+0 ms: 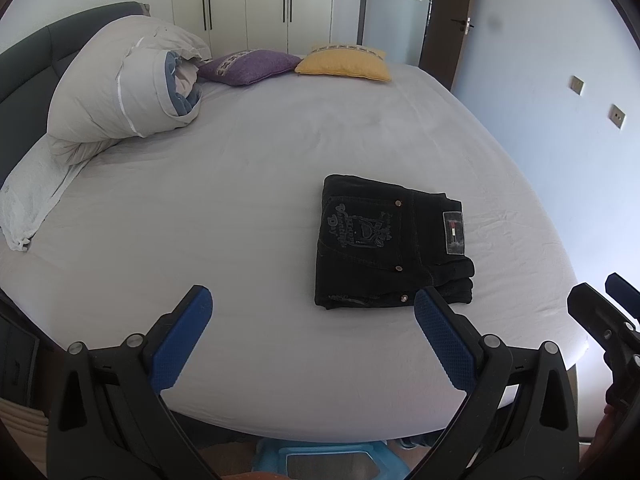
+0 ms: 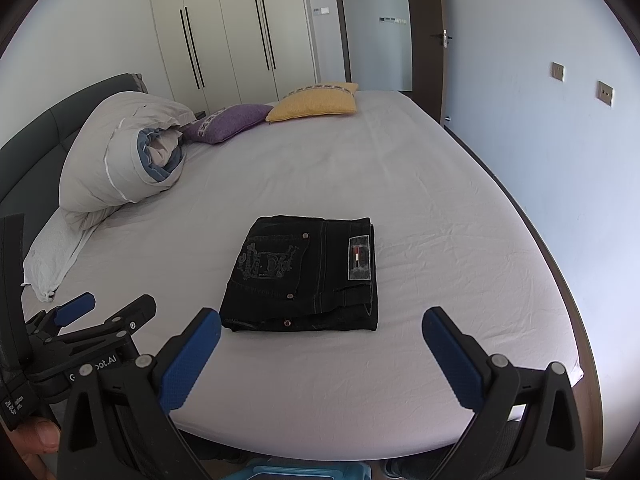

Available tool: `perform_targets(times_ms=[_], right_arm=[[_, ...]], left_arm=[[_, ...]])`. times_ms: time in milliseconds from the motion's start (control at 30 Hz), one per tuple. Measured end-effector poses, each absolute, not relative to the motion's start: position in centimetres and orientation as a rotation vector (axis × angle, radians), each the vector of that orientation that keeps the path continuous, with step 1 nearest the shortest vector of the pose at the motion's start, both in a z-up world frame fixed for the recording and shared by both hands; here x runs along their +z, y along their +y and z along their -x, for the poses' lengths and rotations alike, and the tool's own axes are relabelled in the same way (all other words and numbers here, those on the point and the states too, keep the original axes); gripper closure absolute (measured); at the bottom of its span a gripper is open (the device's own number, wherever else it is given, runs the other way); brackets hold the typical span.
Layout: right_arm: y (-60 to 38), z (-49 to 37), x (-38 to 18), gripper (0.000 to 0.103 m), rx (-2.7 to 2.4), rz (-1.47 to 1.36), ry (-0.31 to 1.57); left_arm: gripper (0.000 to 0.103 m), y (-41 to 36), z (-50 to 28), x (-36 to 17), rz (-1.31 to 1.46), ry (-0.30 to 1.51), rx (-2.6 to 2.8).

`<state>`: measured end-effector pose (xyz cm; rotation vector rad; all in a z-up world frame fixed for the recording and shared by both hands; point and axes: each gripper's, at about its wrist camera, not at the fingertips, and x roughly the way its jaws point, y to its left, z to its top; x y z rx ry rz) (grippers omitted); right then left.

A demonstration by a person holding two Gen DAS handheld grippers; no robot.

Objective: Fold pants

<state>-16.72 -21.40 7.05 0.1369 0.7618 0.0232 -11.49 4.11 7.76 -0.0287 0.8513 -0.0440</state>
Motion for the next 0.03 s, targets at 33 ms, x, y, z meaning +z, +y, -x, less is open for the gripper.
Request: perform_targets(times_ms=[33], right_arm=[[-21.48, 16.68, 7.06, 0.000, 0.023, -0.136, 0.762]], left_arm=[[0.000, 4.12, 11.47, 7.72, 0.031, 0.854, -0.045]])
